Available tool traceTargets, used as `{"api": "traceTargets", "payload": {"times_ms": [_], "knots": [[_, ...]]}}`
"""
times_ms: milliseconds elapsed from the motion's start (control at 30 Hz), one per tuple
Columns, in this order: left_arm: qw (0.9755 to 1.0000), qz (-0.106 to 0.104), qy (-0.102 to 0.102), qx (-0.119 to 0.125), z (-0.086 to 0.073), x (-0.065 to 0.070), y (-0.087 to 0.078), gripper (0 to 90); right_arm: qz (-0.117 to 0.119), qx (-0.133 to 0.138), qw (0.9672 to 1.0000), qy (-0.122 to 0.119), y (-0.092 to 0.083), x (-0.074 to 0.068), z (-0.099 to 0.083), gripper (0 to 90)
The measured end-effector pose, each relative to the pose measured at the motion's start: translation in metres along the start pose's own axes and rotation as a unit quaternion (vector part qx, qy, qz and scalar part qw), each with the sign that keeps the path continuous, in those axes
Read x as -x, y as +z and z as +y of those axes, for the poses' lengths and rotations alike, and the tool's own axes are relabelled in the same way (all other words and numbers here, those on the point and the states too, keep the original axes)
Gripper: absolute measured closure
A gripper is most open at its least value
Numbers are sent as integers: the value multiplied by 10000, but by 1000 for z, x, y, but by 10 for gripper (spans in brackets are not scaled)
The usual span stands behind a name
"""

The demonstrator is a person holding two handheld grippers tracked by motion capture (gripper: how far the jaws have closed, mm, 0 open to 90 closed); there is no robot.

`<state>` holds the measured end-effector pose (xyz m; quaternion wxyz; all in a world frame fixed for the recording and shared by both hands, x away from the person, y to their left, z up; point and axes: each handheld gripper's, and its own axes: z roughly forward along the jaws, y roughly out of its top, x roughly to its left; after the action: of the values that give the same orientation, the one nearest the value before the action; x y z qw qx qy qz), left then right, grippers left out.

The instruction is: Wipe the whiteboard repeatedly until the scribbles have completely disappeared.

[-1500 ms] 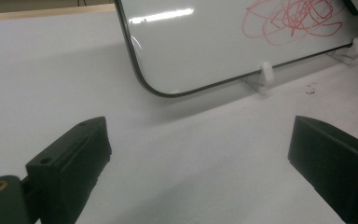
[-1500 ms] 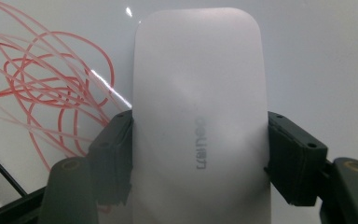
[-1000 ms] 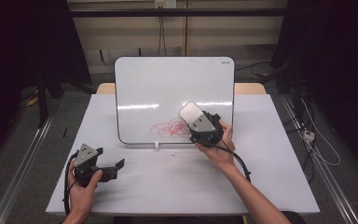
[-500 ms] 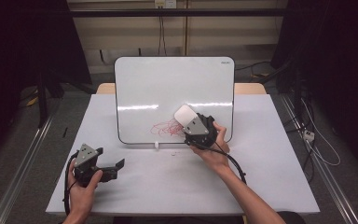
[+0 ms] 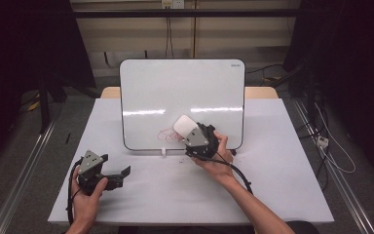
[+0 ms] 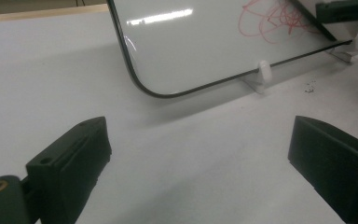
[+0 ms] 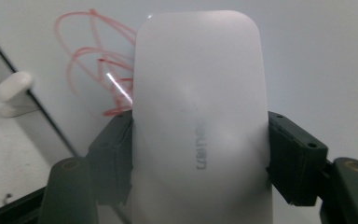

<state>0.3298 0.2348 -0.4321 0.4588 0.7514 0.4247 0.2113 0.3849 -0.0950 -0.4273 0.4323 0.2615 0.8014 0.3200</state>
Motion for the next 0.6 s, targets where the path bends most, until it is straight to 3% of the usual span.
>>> {"api": "traceTargets", "payload": {"times_ms": [100, 600], "knots": [[10000, -10, 18, -7, 0, 0, -1, 53, -3, -23, 9999, -170, 2, -11, 3, 315], [10000, 23, -38, 38, -1, -3, -3, 53, 37, -35, 9997, -225, 1, -5, 2, 316]]}}
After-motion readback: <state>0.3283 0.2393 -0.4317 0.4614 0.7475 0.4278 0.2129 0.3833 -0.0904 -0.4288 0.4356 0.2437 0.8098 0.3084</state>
